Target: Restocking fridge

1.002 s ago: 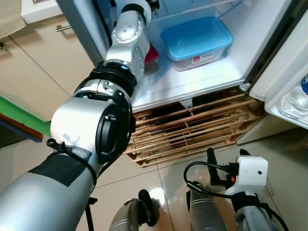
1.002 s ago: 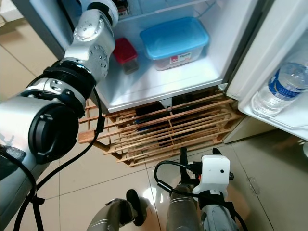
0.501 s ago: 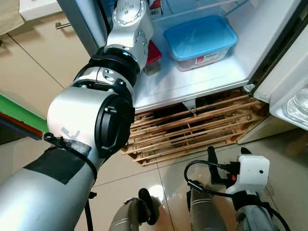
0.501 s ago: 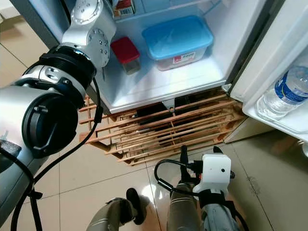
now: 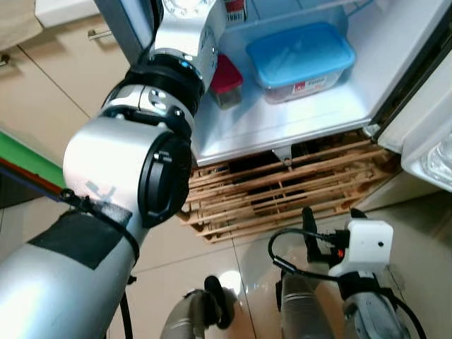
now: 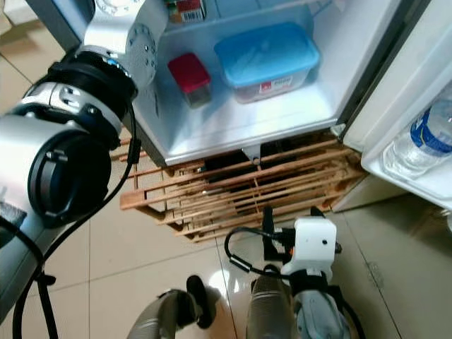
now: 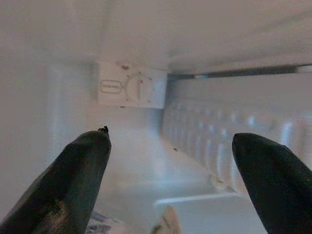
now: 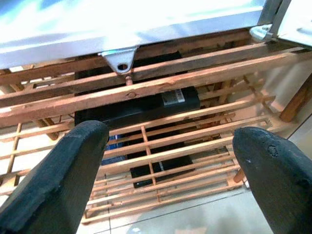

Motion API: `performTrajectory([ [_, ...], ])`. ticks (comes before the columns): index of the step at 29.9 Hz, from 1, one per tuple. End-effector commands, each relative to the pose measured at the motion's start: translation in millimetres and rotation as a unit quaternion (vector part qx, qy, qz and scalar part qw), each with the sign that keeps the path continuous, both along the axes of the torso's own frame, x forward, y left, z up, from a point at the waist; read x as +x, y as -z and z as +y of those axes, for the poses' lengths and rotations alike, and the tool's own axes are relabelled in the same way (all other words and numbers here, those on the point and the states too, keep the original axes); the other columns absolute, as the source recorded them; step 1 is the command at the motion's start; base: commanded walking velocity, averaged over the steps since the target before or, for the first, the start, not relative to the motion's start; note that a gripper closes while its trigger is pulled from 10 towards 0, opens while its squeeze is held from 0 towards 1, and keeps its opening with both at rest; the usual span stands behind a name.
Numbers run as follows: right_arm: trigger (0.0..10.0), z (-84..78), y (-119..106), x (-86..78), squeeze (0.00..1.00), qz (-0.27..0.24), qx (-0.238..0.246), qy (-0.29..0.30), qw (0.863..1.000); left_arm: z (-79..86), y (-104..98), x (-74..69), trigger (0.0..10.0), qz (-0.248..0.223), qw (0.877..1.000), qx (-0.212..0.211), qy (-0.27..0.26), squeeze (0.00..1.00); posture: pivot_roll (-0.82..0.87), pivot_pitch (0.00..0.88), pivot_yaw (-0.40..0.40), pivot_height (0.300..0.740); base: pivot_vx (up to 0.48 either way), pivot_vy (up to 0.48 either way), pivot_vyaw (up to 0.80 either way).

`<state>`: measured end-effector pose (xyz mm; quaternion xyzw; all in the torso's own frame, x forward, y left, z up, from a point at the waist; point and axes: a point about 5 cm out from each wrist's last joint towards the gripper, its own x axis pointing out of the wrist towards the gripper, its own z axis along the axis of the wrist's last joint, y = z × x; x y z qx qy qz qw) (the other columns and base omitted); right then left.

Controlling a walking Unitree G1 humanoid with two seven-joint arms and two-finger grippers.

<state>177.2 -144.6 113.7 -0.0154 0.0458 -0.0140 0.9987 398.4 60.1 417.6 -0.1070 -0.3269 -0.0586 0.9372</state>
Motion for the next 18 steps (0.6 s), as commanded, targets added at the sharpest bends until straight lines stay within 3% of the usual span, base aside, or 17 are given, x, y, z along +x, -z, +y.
performTrajectory([
  [1,10.0,1.3,4.2,-2.6,0.00,0.012,0.002,-0.001,1.000,-12.6,-6.9,-5.0,10.0,-0.013,0.999,-0.001,0.053,0.00,-0.41,0.271,0.179,0.740,0.000,0.000,0.00],
  [6,10.0,0.6,5.0,-3.5,0.00,0.012,0.003,0.002,1.000,-32.4,-1.3,-14.0,10.0,-0.052,0.994,0.020,0.099,0.00,-0.39,0.266,0.176,0.740,0.000,0.000,0.00],
  [10,10.0,0.5,5.8,-1.1,0.00,0.012,0.004,-0.001,1.000,-55.9,10.5,-29.8,10.0,-0.101,0.980,0.059,0.163,0.00,-0.38,0.257,0.173,0.740,0.000,0.000,0.00],
  [15,10.0,0.3,5.8,3.7,0.00,0.008,0.004,-0.004,1.000,-59.6,25.1,-41.7,10.0,-0.136,0.970,0.090,0.182,0.00,-0.37,0.247,0.173,0.740,0.000,0.000,0.00],
  [18,10.0,0.3,5.6,7.1,0.00,0.005,0.004,-0.004,1.000,-51.4,36.2,-52.2,10.0,-0.162,0.965,0.094,0.185,0.00,-0.36,0.236,0.175,0.740,0.000,0.000,0.00],
])
